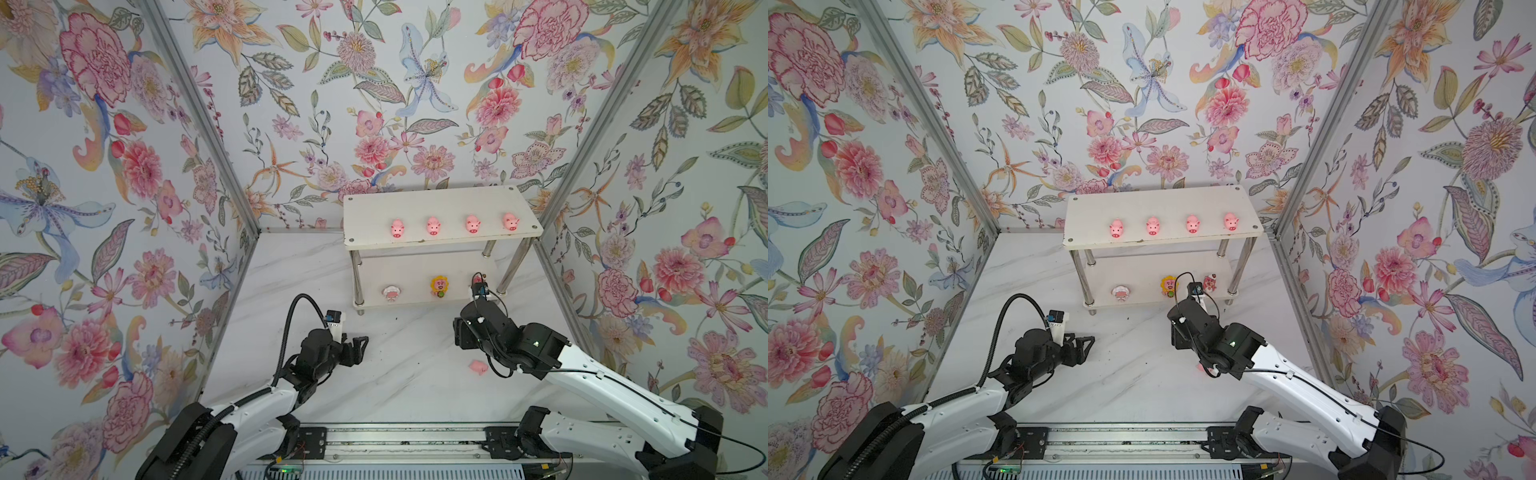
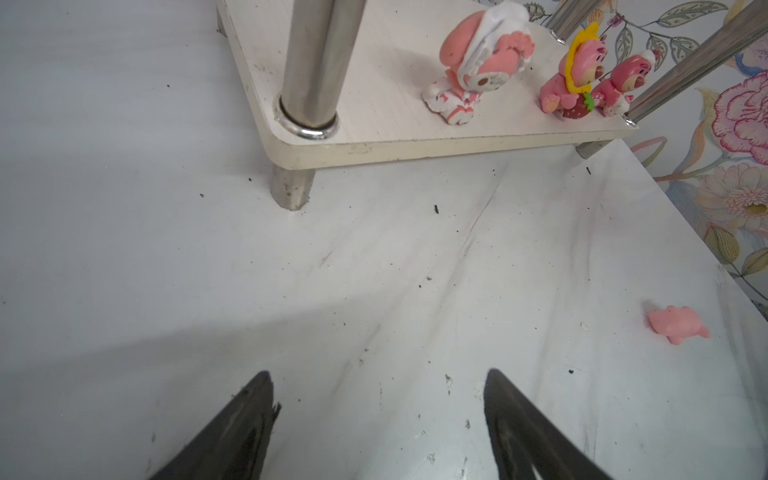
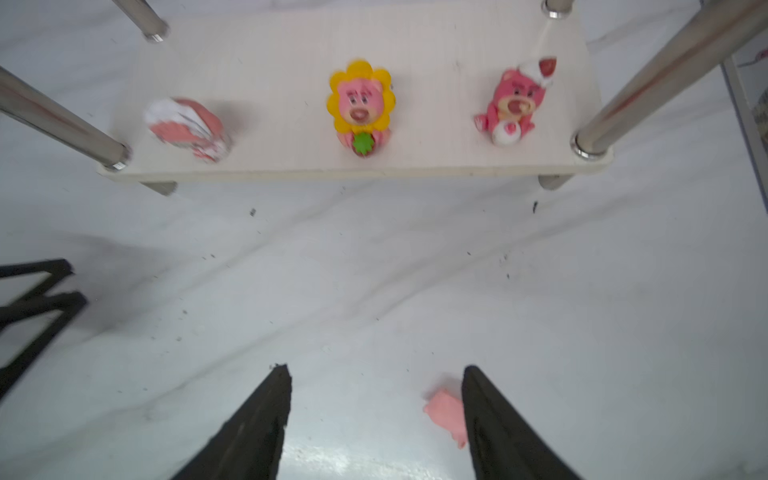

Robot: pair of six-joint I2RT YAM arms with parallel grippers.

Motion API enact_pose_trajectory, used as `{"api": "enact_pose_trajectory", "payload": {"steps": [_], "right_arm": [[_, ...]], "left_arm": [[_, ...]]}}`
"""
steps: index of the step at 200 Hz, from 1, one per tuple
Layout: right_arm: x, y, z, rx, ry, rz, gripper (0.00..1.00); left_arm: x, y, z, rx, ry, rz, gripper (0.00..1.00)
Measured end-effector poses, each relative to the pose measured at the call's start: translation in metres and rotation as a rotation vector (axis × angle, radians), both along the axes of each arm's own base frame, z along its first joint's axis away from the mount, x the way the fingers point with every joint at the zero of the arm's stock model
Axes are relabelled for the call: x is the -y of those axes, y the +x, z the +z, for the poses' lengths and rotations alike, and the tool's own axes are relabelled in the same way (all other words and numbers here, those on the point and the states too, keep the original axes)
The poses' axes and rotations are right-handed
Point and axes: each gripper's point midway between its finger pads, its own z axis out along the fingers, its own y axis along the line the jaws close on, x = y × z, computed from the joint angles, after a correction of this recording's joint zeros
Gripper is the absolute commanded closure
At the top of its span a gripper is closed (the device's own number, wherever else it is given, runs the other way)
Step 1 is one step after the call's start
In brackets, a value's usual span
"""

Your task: Place and organize the plastic toys onto the shelf

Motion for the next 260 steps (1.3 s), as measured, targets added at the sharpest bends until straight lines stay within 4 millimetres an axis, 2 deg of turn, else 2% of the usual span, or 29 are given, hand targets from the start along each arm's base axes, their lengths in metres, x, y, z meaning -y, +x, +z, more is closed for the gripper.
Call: {"api": "enact_pose_trajectory", "payload": {"steps": [25, 53, 81, 107, 122, 141, 169, 194, 231, 260], "right_arm": [[0.028, -0.02, -0.054, -0.127, -0.074, -0.075, 0.27], [0.053, -0.035, -0.092, -0.211, -0.115, -0.15, 0.29], [0.064, -0.043, -0.119, -0.264, -0.093, -0.198, 0.29], [0.06, -0.041, -0.132, -0.288, -0.033, -0.213, 0.34], [0.048, -0.036, -0.137, -0.297, 0.018, -0.2, 0.41], [0.028, -0.032, -0.144, -0.309, 0.094, -0.165, 0.57], [-0.011, -0.028, -0.14, -0.294, 0.209, -0.088, 0.76], [-0.048, -0.034, -0.132, -0.301, 0.248, 0.013, 0.79], [-0.113, -0.034, -0.108, -0.292, 0.385, 0.143, 0.78], [-0.147, -0.04, -0.111, -0.329, 0.466, 0.195, 0.78]], "left_arm": [[0.001, 0.002, 0.0, 0.0, -0.001, -0.001, 0.19], [0.002, 0.003, -0.007, -0.021, 0.001, 0.0, 0.2], [0.004, 0.003, -0.011, -0.034, -0.004, -0.005, 0.2], [0.006, 0.002, -0.011, -0.038, -0.013, -0.014, 0.2], [0.007, 0.002, -0.011, -0.038, -0.014, -0.015, 0.2], [0.006, 0.002, -0.011, -0.04, -0.016, -0.013, 0.2], [0.006, 0.002, -0.01, -0.041, -0.019, -0.011, 0.2], [0.007, 0.002, -0.01, -0.04, -0.021, -0.011, 0.19], [0.007, 0.002, -0.009, -0.038, -0.025, -0.01, 0.2], [0.007, 0.003, -0.006, -0.031, -0.033, -0.008, 0.19]]}}
